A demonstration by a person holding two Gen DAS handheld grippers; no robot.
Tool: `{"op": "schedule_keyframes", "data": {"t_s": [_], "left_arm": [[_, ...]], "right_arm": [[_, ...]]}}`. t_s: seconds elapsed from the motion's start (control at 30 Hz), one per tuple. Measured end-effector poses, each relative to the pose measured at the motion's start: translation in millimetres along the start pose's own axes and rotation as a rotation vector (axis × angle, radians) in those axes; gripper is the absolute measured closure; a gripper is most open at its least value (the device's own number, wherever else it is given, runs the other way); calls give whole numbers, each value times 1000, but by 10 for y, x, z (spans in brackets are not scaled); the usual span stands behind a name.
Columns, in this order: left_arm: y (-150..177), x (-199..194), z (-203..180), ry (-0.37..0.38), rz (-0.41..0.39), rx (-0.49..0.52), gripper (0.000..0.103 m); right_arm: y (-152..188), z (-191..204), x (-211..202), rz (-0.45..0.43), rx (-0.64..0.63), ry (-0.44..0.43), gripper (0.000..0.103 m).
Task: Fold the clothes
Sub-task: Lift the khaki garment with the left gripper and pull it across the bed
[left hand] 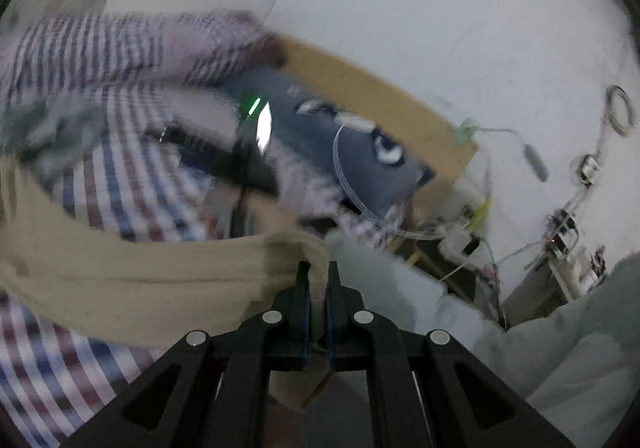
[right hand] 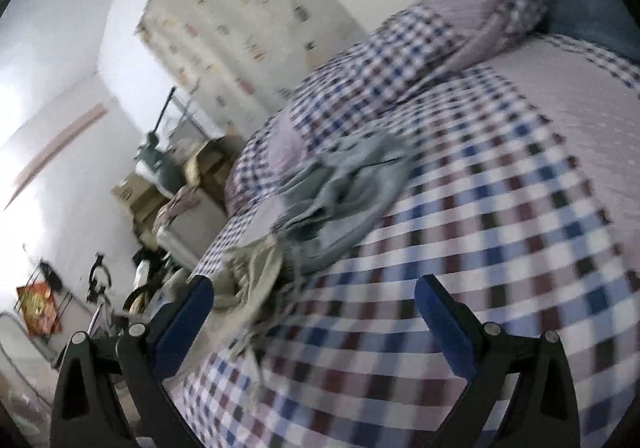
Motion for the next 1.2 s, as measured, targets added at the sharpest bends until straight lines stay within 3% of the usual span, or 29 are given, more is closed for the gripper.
{"op": "schedule_keyframes", "data": {"t_s": [0.07, 0.17, 0.33, 0.4, 0.8, 1.03, 1.2], "left_arm": [[133, 118, 110, -10, 31, -53, 99], [284, 262, 216, -13, 64, -118, 87], [375, 241, 250, 11, 59, -158, 29], [373, 241, 226, 18, 48, -157, 21], [305, -124, 528, -70, -75, -261, 18], [345, -383, 957, -125, -162, -349, 18], [360, -576, 1281, -170, -241, -378, 18]], "right_arm": [[-31, -124, -79, -1, 19, 17, 0], [-14, -242, -59, 29, 31, 28, 0], [56, -256, 47, 87, -8, 40, 0], [81, -255, 85, 97, -14, 38, 0], [186, -60, 432, 156, -39, 2, 0], [437, 97, 720, 276, -117, 8, 0], [712, 102, 640, 353, -163, 35, 0]]}}
Point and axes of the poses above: each gripper's, at about its wrist camera, not at the fingertips, and x roughly the way its jaws point, z to its left, y to its underside, the point moved 5 cm from there along x, roughly the way its jaws point, and after that the axes turned 6 degrees about -y, right-handed, at the moved point
